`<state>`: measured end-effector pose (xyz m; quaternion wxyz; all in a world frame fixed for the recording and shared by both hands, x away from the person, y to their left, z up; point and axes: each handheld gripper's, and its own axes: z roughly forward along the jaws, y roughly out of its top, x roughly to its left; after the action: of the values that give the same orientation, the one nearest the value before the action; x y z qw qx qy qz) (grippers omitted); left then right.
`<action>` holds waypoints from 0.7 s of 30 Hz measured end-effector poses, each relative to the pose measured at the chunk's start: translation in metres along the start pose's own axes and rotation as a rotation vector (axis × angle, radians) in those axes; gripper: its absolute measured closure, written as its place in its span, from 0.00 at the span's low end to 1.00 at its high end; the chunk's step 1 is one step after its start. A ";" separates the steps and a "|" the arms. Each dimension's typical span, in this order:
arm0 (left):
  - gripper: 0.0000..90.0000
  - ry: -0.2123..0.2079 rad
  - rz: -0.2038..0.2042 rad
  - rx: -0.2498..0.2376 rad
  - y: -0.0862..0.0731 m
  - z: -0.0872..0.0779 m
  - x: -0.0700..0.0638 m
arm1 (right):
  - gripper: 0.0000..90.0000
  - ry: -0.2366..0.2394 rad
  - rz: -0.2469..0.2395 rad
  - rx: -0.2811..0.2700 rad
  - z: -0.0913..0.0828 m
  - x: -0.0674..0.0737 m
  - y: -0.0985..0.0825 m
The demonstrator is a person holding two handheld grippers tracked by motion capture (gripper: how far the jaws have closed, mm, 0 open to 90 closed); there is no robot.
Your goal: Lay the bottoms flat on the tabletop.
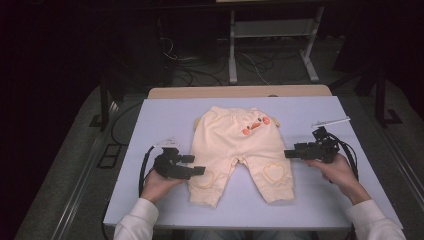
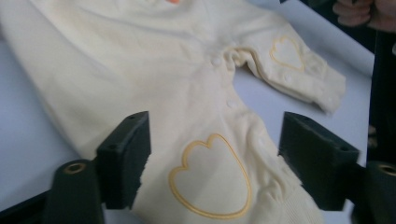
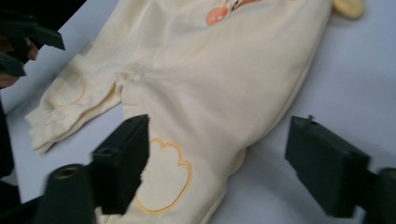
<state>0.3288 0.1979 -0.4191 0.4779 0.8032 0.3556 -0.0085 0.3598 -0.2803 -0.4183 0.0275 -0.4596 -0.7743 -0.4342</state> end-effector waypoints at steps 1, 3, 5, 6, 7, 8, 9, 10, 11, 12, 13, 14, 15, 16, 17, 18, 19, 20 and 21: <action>0.21 0.009 -0.007 -0.019 0.000 -0.002 0.002 | 0.17 -0.006 -0.008 -0.014 -0.001 0.000 0.000; 0.17 0.019 -0.018 -0.066 0.000 -0.008 0.006 | 0.15 -0.012 -0.019 -0.042 -0.004 0.000 0.000; 0.15 0.029 -0.025 -0.094 -0.001 -0.011 0.009 | 0.09 -0.016 -0.031 -0.064 -0.006 0.000 0.001; 0.14 0.034 -0.021 -0.104 -0.001 -0.013 0.010 | 0.07 -0.018 -0.038 -0.074 -0.008 0.000 0.001; 0.13 0.040 -0.022 -0.113 -0.001 -0.015 0.011 | 0.04 -0.018 -0.039 -0.082 -0.009 0.001 0.000; 0.11 0.044 -0.024 -0.120 -0.002 -0.017 0.012 | 0.02 -0.022 -0.047 -0.090 -0.010 0.001 0.000; 0.10 0.051 -0.019 -0.122 -0.002 -0.018 0.013 | 0.00 -0.020 -0.052 -0.095 -0.011 0.001 0.000; 0.07 0.059 -0.019 -0.126 -0.003 -0.019 0.013 | 0.00 -0.021 -0.055 -0.104 -0.012 0.001 0.000; 0.05 0.065 -0.016 -0.128 -0.003 -0.020 0.014 | 0.00 -0.025 -0.059 -0.112 -0.013 0.001 -0.001; 0.03 0.070 -0.016 -0.129 -0.003 -0.021 0.014 | 0.00 -0.027 -0.063 -0.117 -0.015 0.001 -0.001; 0.02 0.073 -0.017 -0.138 -0.004 -0.022 0.015 | 0.00 -0.027 -0.064 -0.121 -0.016 0.002 -0.002; 0.02 0.076 -0.017 -0.145 -0.004 -0.024 0.015 | 0.00 -0.031 -0.067 -0.126 -0.018 0.002 -0.002; 0.01 0.077 -0.016 -0.152 -0.005 -0.025 0.015 | 0.00 -0.037 -0.069 -0.132 -0.019 0.002 -0.003; 0.00 0.080 -0.013 -0.157 -0.005 -0.027 0.015 | 0.00 -0.041 -0.072 -0.141 -0.021 0.002 -0.004; 0.00 0.089 -0.015 -0.168 -0.006 -0.029 0.016 | 0.00 -0.045 -0.071 -0.147 -0.023 0.002 -0.005; 0.00 0.094 -0.014 -0.170 -0.007 -0.030 0.016 | 0.00 -0.049 -0.072 -0.159 -0.026 0.001 -0.007; 0.00 0.099 -0.013 -0.174 -0.008 -0.032 0.017 | 0.00 -0.051 -0.070 -0.163 -0.027 0.001 -0.008; 0.00 0.105 -0.013 -0.179 -0.009 -0.033 0.017 | 0.00 -0.057 -0.068 -0.169 -0.029 0.000 -0.010; 0.00 0.109 -0.011 -0.183 -0.010 -0.035 0.018 | 0.00 -0.060 -0.067 -0.173 -0.031 -0.001 -0.012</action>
<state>0.3249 0.2379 -0.4136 0.5292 0.7534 0.3848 0.0653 0.3403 -0.3051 -0.4070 -0.0502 -0.4471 -0.7492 -0.4861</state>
